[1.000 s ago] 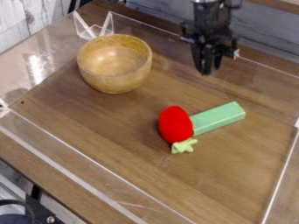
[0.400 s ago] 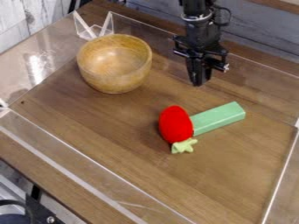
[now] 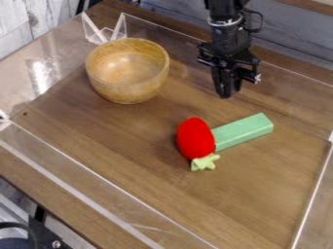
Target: Remove the green block from the brown bowl and put it on the table
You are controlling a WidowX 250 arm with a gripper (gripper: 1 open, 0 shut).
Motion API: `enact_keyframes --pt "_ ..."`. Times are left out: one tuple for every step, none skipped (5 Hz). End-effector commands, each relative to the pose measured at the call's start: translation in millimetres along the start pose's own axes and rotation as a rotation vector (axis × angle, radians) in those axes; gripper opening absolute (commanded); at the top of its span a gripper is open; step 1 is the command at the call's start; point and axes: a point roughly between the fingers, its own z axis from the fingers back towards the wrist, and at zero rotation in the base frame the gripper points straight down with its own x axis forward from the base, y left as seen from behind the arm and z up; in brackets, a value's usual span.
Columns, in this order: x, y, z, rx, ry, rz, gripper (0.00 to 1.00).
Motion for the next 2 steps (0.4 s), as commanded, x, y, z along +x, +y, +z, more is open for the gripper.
enact_keyframes --pt "8.6 0.9 35.6 0.033 -0.095 0.028 1.0" --pt "7.3 4.5 44.6 0.037 -0.116 0.037 1.0"
